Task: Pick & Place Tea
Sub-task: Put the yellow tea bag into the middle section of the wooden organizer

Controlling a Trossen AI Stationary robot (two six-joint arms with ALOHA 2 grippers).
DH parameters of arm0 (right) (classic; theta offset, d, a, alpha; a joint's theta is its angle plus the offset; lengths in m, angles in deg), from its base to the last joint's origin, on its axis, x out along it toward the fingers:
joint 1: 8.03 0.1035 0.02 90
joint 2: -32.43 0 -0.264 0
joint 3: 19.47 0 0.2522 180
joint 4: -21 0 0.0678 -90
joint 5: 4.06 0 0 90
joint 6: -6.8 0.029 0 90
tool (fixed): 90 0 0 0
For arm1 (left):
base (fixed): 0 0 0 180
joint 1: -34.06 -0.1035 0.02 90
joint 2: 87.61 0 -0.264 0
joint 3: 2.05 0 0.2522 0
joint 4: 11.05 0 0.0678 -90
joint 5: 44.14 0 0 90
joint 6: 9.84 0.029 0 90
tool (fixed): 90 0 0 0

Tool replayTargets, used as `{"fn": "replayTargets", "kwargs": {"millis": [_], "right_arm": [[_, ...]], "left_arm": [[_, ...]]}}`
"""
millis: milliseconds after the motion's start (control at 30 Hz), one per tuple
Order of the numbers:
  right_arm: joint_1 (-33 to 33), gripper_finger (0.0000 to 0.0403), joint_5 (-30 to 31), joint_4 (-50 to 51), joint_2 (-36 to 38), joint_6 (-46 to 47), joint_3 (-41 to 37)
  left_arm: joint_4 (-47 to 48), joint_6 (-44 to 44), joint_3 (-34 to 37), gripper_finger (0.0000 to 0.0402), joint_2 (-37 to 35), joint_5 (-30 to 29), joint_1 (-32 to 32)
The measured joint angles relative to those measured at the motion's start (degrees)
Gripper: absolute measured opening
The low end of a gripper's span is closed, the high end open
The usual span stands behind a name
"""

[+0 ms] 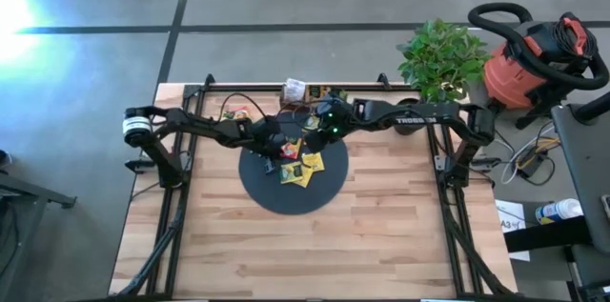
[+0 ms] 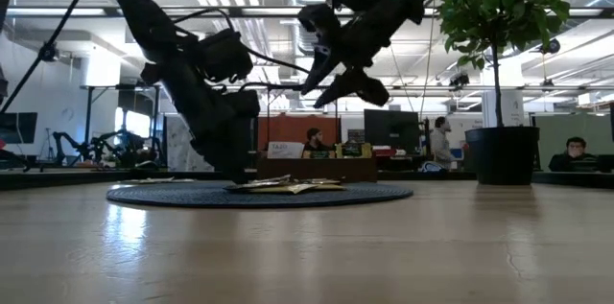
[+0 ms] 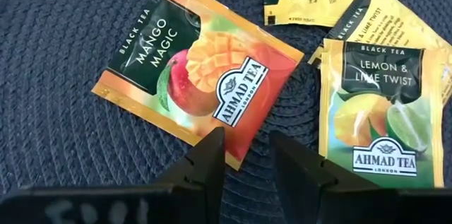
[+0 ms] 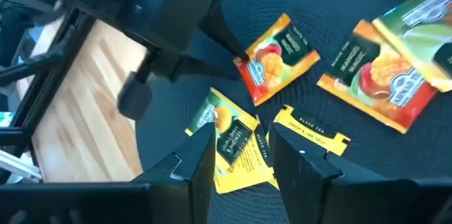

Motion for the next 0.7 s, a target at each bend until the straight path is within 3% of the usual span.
{"fn": "replayTargets", "kwargs": {"millis": [700], "right_arm": [[-0.17, 0.0139, -1.32, -5.73, -16.25, 0.98, 1.57]], "left_arm": [[-2.7, -7.11, 0.23, 0.0112, 0.79, 2.21, 0.13]]}}
